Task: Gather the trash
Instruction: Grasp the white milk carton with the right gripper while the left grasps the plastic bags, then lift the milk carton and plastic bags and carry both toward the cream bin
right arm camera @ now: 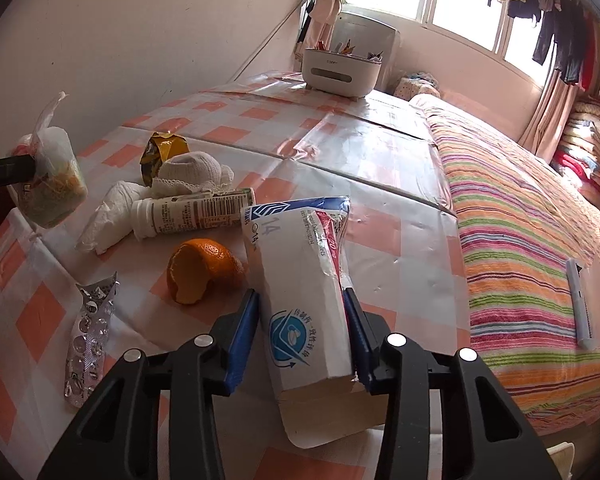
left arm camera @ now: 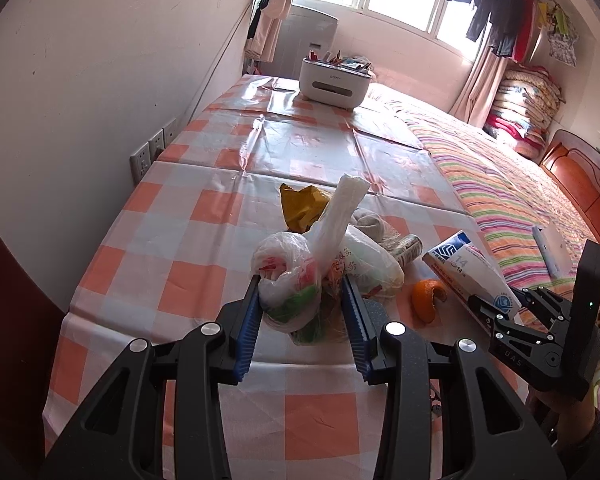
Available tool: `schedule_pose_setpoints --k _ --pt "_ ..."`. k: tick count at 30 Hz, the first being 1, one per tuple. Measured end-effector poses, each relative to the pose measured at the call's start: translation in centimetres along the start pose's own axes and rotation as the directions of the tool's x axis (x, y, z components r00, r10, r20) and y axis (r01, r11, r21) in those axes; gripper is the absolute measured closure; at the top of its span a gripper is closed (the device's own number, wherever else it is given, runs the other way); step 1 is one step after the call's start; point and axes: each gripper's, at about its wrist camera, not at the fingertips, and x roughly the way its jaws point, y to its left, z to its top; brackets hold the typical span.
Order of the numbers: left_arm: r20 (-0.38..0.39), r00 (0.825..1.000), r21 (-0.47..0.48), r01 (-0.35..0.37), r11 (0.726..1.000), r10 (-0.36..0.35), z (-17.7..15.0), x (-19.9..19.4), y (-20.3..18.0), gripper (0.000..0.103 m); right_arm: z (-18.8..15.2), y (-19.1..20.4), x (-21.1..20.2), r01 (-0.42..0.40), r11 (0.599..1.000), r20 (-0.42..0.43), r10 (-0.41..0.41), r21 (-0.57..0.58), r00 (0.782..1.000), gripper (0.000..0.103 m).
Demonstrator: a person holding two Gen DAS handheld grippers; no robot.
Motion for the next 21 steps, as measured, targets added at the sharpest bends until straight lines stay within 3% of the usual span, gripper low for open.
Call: schedule_pose_setpoints --k 13,21 --pt "0.020 0.998 0.082 0.056 0.995 -0.058 -1.2 -1.1 -3.6 0.065 -1.1 -0.9 -6.3 -0.052 0.996 0.127 0.042 0.074 0.991 0.063" --pt "0.014 0.996 0.112 0.082 0.990 -0.084 -1.7 -1.2 -5.4 0.065 -2.4 -1.9 -9.0 -0.058 0.994 0.160 0.042 0.096 0.986 0.063"
